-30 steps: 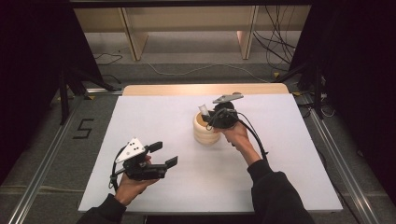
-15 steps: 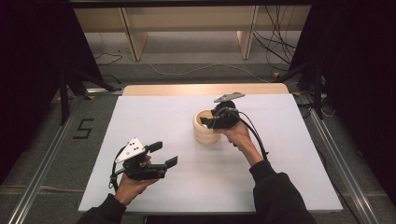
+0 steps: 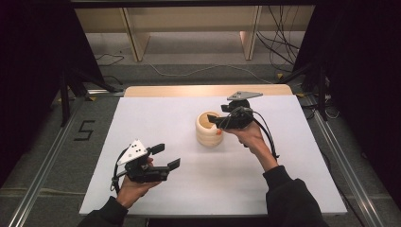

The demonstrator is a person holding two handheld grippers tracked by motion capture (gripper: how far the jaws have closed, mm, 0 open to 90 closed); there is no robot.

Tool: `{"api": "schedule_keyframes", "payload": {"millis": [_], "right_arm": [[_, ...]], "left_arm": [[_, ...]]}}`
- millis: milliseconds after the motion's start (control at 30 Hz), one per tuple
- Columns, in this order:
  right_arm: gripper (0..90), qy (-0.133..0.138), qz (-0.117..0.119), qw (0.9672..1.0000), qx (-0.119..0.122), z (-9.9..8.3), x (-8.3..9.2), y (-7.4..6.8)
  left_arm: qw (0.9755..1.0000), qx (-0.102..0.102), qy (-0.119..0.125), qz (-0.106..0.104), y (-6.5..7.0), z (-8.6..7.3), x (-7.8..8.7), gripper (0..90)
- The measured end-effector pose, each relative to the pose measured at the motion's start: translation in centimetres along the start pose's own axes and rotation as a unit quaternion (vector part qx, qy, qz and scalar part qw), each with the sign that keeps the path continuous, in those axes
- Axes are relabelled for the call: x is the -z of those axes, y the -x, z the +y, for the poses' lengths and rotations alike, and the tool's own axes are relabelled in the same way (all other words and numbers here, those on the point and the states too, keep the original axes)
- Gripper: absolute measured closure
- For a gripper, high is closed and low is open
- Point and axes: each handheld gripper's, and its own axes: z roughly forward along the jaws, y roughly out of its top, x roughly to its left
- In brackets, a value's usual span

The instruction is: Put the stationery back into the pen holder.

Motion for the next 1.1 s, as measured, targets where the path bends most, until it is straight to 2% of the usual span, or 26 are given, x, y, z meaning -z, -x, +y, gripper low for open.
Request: {"api": "schedule_keyframes", "payload": {"millis": [167,367,733,1100], "right_arm": [[28.0,0.005,0.002,0.9998,0.017,0.1,1.1,-0.9],[27.4,0.006,0.006,0.9996,0.026,-0.2,2.0,-1.6],[26.5,0.015,0.009,0.9996,0.023,-1.6,3.7,-2.0],[24.5,0.022,0.009,0.9997,0.011,-3.2,5.4,-1.9]], "left_arm": [[1.0000,0.000,0.000,0.000,0.0,0.0,0.0,16.6],[1.0000,-0.001,0.000,0.001,0.0,0.0,0.0,16.6],[1.0000,0.000,-0.001,0.001,0.0,0.0,0.0,16.6],[1.0000,0.000,-0.001,0.001,0.0,0.0,0.0,16.6]]}}
